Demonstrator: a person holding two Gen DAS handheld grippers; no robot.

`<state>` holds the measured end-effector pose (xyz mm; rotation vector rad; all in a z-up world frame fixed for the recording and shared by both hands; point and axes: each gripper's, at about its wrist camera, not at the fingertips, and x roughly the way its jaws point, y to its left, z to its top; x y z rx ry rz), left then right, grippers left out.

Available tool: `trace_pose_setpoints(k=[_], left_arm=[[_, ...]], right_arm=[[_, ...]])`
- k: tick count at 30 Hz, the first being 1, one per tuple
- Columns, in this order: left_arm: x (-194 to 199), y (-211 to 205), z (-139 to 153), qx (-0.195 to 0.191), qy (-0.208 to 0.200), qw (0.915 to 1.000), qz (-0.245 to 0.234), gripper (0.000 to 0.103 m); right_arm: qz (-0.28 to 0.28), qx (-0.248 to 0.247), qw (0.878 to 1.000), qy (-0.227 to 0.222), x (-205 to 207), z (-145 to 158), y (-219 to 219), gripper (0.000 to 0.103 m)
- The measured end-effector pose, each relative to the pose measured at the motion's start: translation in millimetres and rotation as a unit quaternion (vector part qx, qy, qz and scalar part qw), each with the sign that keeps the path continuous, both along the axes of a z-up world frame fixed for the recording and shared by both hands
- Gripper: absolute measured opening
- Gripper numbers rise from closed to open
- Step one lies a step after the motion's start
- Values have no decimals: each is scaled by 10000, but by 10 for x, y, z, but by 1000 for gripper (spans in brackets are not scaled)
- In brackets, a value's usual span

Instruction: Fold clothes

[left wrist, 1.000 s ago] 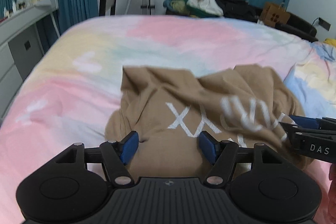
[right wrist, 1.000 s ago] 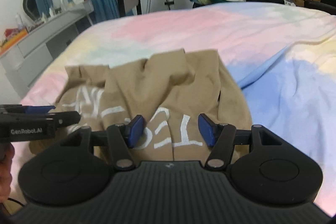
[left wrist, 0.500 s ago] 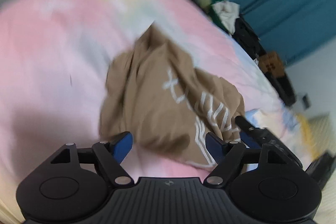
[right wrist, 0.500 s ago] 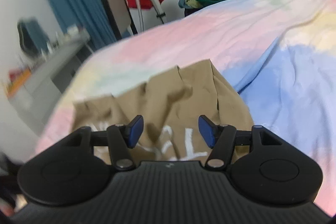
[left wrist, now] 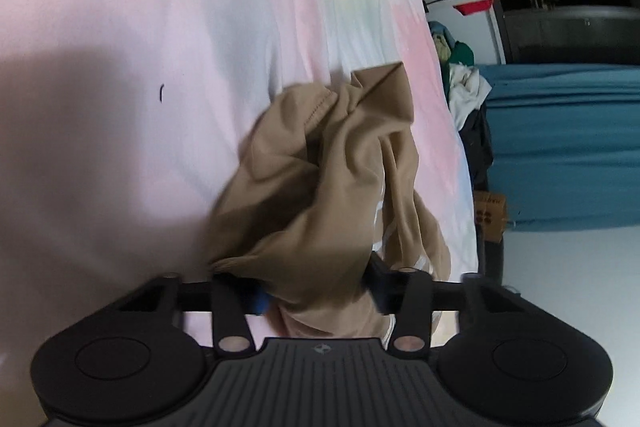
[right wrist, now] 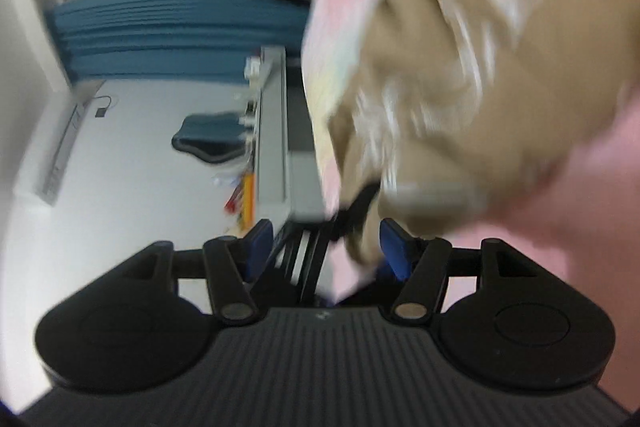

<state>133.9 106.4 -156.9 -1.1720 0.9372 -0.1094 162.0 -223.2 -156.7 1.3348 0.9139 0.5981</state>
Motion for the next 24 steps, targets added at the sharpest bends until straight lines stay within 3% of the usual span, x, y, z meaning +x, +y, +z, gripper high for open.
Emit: trace_pose_setpoints(k=[1,3,8,15,18,22,24], left_arm=[[-3,1,13,-16,-68,10000,3,26],[-5,-13,93,27,-280,9996,-40,21],[-12,-50,387,251,-964,9949,-170,18],[-207,90,475,84,-1130,9934,-147,17],[-290,154,493,80,-1130,9934,-186,17],[-316,114,540,138,-1135,9931,-263,17],[-287,100,566,174,-1148,9928,-309,17]], right_arm=[[85,164,9997,158,-11,-72,65,62],[-38,140,9991,398,-1,-175,64,62],[-620,109,9945,838,8,-366,-73,63],[-1808,14,9797,862,-98,-273,-448,64],[-2148,-296,9727,833,-128,-240,-480,58],[-2379,-573,9666,758,-150,-183,-562,32],[-2435,-721,9651,631,-170,-101,-573,29]])
